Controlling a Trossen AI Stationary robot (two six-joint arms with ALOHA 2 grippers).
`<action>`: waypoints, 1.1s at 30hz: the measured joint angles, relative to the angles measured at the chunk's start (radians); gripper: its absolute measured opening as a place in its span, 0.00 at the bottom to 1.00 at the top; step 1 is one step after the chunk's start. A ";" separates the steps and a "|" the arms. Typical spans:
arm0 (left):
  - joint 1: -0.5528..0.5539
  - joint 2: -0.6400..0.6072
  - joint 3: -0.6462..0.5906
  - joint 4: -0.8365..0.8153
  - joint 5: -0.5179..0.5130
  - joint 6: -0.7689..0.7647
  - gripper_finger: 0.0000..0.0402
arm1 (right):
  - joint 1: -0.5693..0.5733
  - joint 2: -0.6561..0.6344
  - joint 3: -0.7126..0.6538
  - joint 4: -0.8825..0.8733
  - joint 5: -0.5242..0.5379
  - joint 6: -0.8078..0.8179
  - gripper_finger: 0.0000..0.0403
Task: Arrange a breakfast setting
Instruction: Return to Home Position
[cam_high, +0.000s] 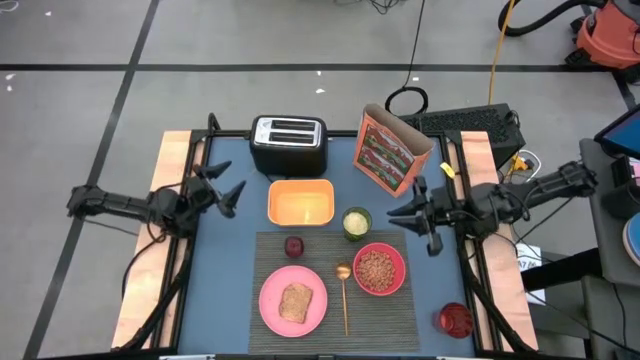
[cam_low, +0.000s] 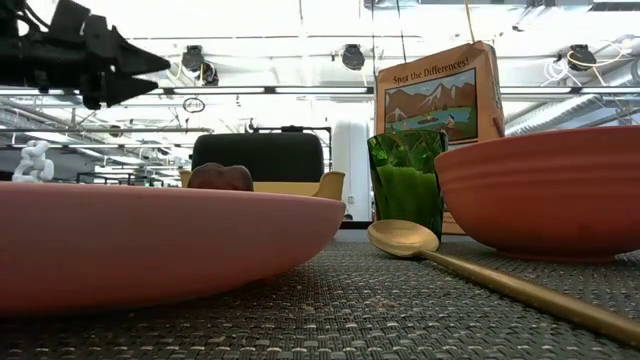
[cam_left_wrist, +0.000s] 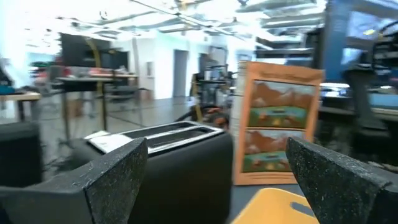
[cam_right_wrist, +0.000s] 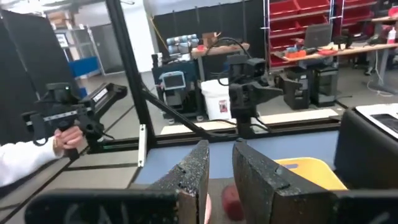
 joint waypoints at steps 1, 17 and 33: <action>0.019 0.000 0.000 -0.006 0.000 -0.005 0.97 | -0.020 -0.016 -0.029 0.019 -0.024 0.000 0.16; 0.160 0.001 0.000 -0.356 0.256 -0.303 0.97 | -0.223 -0.422 -0.334 0.048 -0.137 -0.026 0.16; 0.160 0.002 0.001 -0.453 0.672 -0.258 0.97 | -0.289 -0.739 -0.406 -0.220 -0.028 -0.026 0.16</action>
